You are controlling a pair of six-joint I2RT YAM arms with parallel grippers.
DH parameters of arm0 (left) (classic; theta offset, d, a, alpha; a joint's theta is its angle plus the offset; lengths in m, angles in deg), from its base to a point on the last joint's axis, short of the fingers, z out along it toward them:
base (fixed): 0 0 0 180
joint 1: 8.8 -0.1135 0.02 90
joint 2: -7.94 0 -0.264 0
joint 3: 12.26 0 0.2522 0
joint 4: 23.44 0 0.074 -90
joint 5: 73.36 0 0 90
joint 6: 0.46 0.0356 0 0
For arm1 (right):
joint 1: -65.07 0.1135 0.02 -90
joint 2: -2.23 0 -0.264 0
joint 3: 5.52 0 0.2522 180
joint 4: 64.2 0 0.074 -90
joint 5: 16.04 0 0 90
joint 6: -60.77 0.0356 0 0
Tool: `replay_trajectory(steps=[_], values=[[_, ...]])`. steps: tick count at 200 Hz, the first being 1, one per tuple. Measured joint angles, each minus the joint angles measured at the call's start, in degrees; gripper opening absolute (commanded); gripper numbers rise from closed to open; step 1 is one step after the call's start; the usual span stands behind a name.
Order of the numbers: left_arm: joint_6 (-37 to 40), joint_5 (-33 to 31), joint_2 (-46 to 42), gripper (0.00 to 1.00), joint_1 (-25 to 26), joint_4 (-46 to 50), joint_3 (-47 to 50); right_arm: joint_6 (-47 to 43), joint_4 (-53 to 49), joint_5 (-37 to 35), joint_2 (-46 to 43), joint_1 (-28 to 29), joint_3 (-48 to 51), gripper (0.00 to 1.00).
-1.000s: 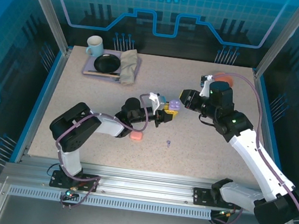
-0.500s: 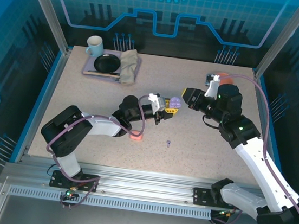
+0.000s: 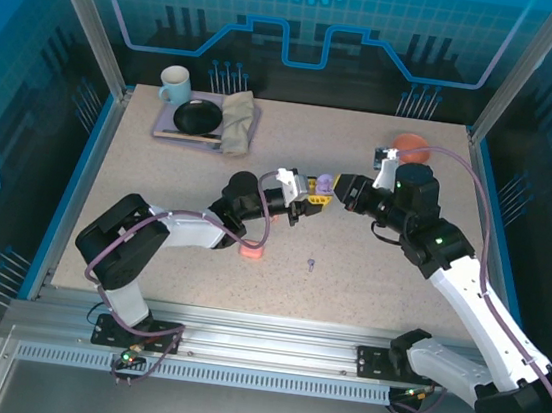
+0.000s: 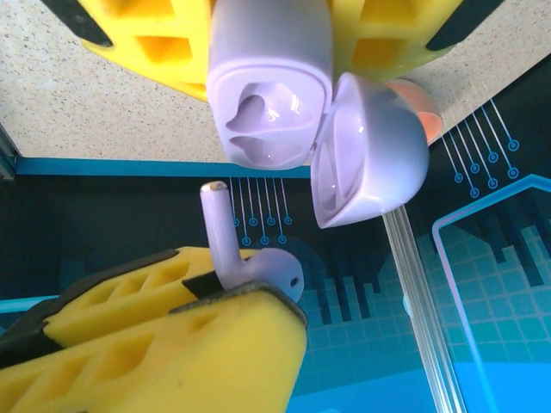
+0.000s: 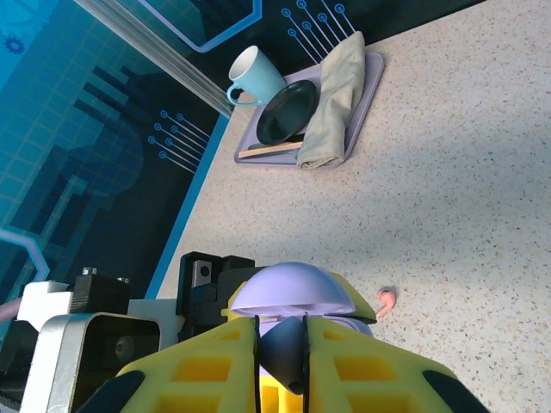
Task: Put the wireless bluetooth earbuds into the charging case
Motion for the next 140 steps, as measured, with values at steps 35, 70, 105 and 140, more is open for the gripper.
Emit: replay_trajectory(steps=[35,70,105,140], values=[[0.0,0.0,0.0,0.00,0.0,0.0,-0.1,0.0,0.7,0.0,0.8,0.3,0.0,0.18],[0.0,0.0,0.0,0.00,0.0,0.1,-0.1,0.0,1.2,0.0,1.7,0.3,0.0,0.18],[0.0,0.0,0.0,0.00,0.0,0.2,-0.1,0.0,1.4,-0.3,1.9,0.4,0.0,0.17],[-0.1,0.0,0.0,0.00,0.0,0.5,-0.1,-0.5,1.4,-1.6,2.0,1.2,0.1,0.17]])
